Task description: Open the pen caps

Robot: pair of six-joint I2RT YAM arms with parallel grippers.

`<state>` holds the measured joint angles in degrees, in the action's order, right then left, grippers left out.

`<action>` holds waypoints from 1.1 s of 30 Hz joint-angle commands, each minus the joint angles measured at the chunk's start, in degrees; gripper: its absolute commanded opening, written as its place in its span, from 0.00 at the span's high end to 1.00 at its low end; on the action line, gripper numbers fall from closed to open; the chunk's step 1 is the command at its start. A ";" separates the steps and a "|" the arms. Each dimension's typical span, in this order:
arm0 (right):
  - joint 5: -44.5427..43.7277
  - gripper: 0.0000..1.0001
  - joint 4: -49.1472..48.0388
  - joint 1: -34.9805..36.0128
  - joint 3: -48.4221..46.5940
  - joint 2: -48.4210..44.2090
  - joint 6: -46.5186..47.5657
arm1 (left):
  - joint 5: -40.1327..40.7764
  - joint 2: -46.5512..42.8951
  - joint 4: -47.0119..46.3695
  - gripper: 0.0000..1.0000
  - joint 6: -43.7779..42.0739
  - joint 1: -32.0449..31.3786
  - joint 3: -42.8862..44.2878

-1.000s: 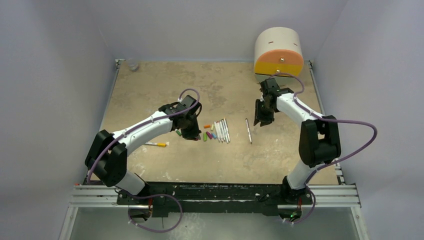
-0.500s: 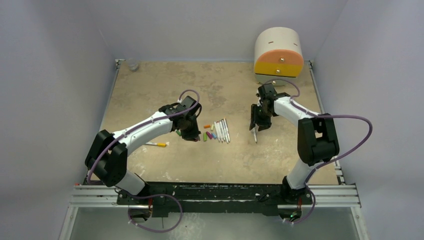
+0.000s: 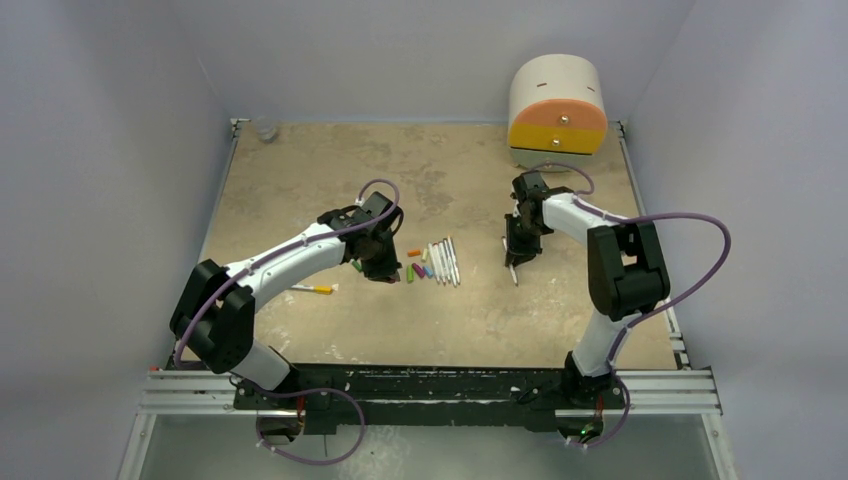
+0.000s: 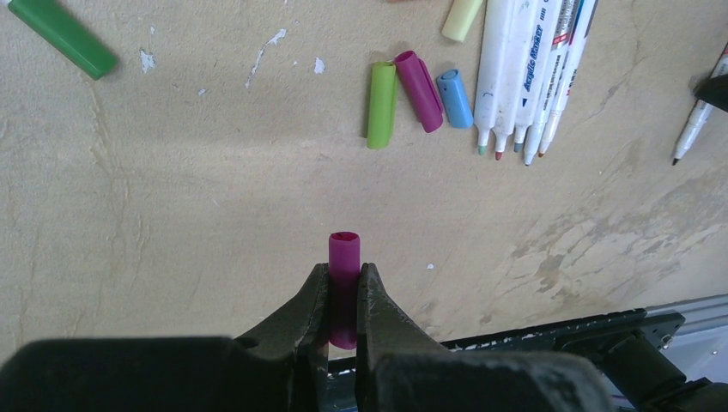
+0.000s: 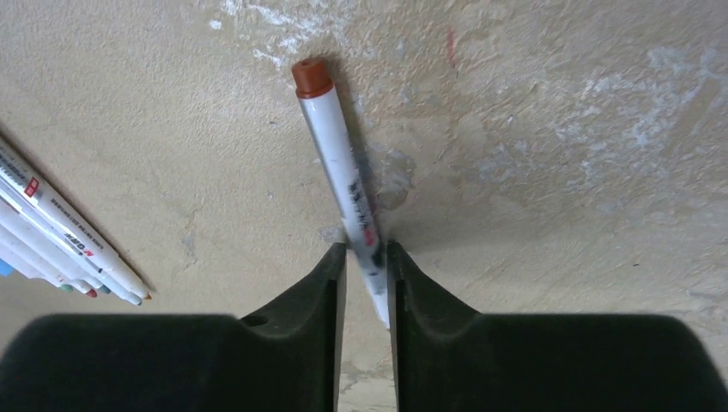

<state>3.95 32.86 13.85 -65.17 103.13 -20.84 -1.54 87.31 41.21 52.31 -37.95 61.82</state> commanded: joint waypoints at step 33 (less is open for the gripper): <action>6.69 0.89 -0.98 13.80 -10.32 5.42 -3.86 | 0.46 15.30 -5.96 1.00 -9.18 5.26 7.93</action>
<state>9.19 31.40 26.81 -74.28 110.41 -24.05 -0.82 101.41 38.13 45.17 -33.01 67.18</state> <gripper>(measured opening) 0.112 0.063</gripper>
